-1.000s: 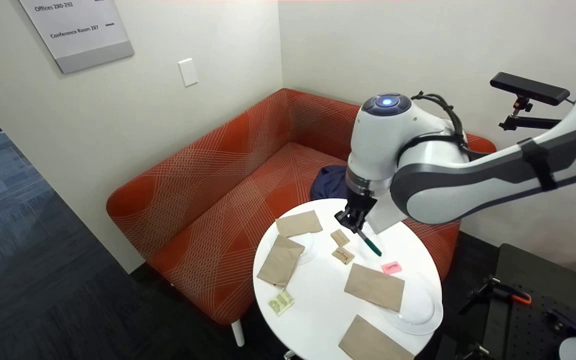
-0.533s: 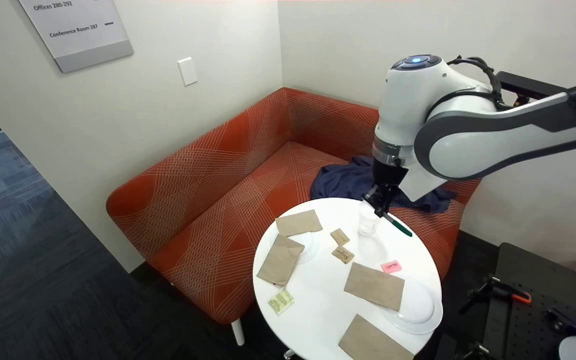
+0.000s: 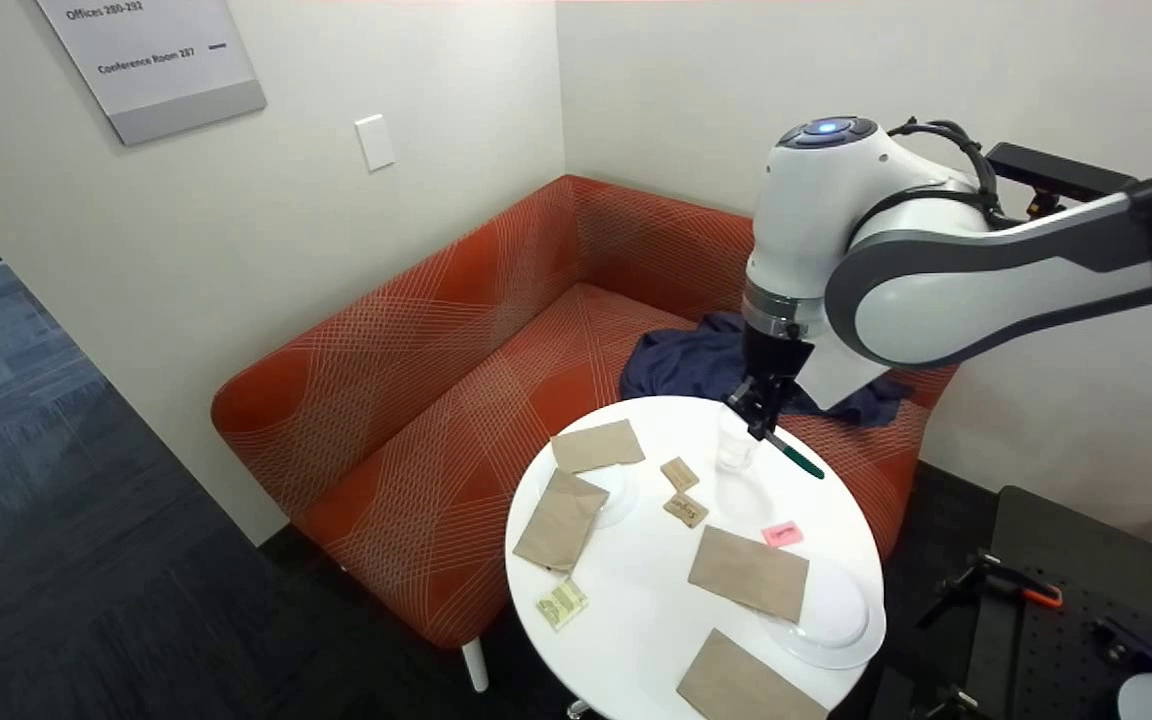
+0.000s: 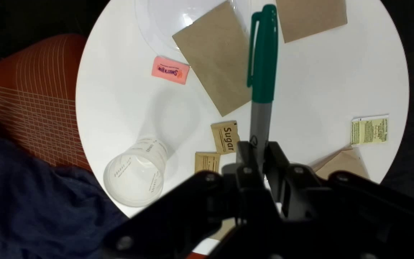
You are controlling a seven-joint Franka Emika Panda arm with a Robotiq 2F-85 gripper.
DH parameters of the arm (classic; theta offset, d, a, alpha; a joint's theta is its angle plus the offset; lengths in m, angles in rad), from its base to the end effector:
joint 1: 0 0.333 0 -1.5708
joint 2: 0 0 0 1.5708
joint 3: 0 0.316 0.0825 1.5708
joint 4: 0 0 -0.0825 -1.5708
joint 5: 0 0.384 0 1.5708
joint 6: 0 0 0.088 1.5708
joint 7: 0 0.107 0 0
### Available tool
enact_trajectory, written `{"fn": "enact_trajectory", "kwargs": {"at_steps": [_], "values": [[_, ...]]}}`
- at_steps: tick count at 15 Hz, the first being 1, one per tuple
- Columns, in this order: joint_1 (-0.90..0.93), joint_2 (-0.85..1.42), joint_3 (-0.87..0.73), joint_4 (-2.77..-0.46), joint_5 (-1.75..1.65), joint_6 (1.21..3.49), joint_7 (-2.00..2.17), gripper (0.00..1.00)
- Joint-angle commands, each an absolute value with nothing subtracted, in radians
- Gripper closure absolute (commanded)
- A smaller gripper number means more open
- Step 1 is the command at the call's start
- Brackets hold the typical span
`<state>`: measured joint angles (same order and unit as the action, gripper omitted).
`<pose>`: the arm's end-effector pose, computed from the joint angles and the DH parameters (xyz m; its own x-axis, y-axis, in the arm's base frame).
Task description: Put the green pen in the cup
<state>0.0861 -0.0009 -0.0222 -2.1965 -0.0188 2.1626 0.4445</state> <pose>0.5253 0.0329 0.3815 0.9320 -0.3617 -0.0233 -0.3610 -0.9321 0.0280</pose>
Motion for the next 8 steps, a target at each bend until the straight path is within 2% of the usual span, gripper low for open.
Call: {"fn": "enact_trajectory", "kwargs": {"at_steps": [1, 7, 8], "values": [[0.073, 0.0, 0.006, -2.209, -0.046, 2.203, 0.532, 0.97], [0.083, 0.007, 0.034, -2.246, -0.249, 2.323, 0.915, 0.97], [0.065, -0.063, 0.019, -2.347, -0.282, 2.358, 0.95, 0.97]]}}
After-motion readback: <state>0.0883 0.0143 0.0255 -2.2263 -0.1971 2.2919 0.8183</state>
